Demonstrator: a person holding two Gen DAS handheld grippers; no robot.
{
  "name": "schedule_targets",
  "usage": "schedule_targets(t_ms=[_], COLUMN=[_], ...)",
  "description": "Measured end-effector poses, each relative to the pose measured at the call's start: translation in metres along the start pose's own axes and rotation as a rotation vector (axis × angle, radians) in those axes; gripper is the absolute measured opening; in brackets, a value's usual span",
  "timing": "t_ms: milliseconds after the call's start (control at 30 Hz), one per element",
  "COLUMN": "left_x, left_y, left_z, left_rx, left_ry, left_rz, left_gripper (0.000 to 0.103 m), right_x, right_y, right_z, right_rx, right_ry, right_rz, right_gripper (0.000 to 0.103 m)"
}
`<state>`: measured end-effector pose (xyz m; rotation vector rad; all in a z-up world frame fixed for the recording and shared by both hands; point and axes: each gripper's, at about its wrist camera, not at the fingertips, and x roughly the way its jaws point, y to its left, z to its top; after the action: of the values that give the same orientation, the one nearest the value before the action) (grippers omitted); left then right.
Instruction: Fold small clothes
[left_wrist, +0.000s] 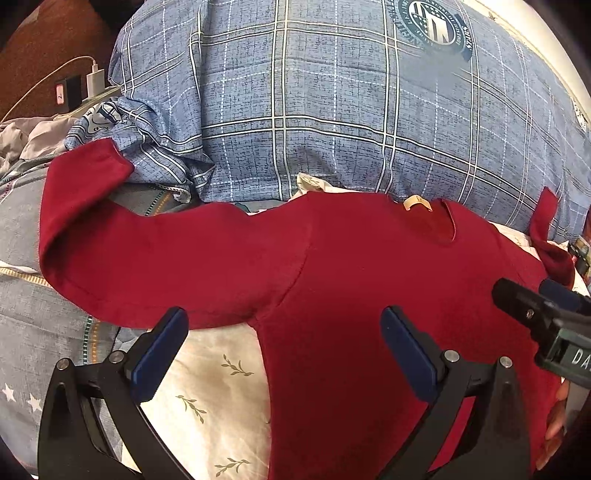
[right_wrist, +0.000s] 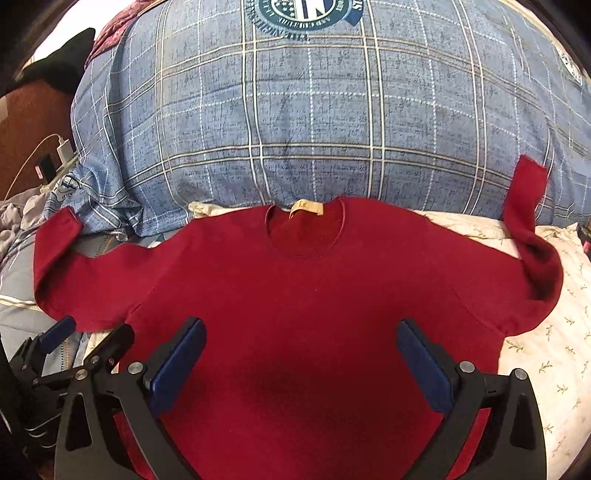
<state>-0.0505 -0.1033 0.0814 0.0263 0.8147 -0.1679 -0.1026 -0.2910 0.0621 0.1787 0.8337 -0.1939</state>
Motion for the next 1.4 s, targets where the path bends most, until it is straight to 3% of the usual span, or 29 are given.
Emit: schedule_targets(t_ms=[1400], left_x=[0.01], left_y=[0.018], left_z=[0.0], left_rx=[-0.019], left_ry=[0.015], left_rz=[0.007], left_gripper=[0.103], right_x=[0.031], right_y=[0.011], right_z=[-0.007], right_rx=[-0.024], right_ry=[0.063], right_rz=[-0.002], right_gripper=[0.102])
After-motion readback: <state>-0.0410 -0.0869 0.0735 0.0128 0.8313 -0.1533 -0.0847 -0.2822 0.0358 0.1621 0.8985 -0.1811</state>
